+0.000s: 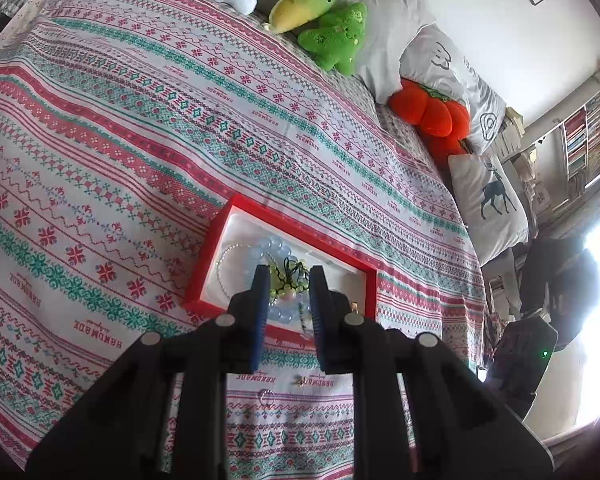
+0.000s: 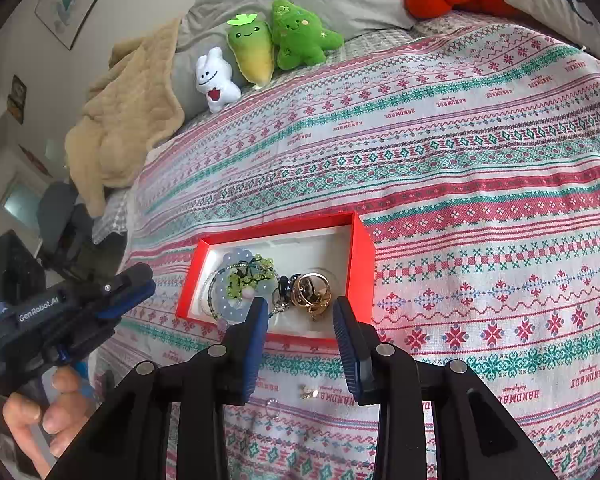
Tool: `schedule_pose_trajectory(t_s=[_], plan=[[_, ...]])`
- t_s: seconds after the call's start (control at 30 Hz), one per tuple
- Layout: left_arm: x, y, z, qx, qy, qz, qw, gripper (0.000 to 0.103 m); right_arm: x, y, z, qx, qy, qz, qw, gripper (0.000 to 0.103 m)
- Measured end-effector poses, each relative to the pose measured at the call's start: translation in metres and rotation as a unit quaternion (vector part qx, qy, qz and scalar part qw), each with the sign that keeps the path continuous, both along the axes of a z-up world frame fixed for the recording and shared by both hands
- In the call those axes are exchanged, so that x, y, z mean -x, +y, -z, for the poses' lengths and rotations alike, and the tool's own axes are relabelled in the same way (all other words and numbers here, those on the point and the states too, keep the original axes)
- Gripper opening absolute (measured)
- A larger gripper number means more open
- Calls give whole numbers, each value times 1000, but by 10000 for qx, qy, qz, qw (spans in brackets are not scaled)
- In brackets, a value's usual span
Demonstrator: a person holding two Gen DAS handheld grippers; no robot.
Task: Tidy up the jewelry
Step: 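Move both tools back over the last pieces on the cover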
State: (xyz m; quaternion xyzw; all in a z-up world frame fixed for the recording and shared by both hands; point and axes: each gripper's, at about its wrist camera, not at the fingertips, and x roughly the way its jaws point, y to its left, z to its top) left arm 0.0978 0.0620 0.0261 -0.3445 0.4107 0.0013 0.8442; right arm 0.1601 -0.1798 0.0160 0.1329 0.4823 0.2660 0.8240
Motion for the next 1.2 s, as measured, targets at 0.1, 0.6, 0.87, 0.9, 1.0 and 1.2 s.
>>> schedule_pose_trajectory(t_s=[0.1, 0.6, 0.87, 0.9, 1.0, 1.2], plan=[[5, -11, 0, -142, 87, 168, 9997, 20, 7, -3, -2, -52, 13, -69, 10000, 34], [16, -73, 40, -641, 1189, 1076, 9850, 20, 28, -5, 16, 378, 309, -295, 9984, 34], [8, -93, 54, -865, 1434, 1259, 9778, 20, 28, -4, 22, 581, 401, -285, 9971, 34], [7, -97, 57, -911, 1485, 1299, 9761, 20, 27, -5, 24, 576, 450, -250, 9970, 34], [2, -106, 66, -1062, 1680, 1368, 9704, 21, 25, -10, 26, 559, 531, -164, 9969, 34], [-10, -115, 82, -1340, 1895, 1400, 9626, 23, 25, -8, 26, 531, 509, -223, 9970, 34]])
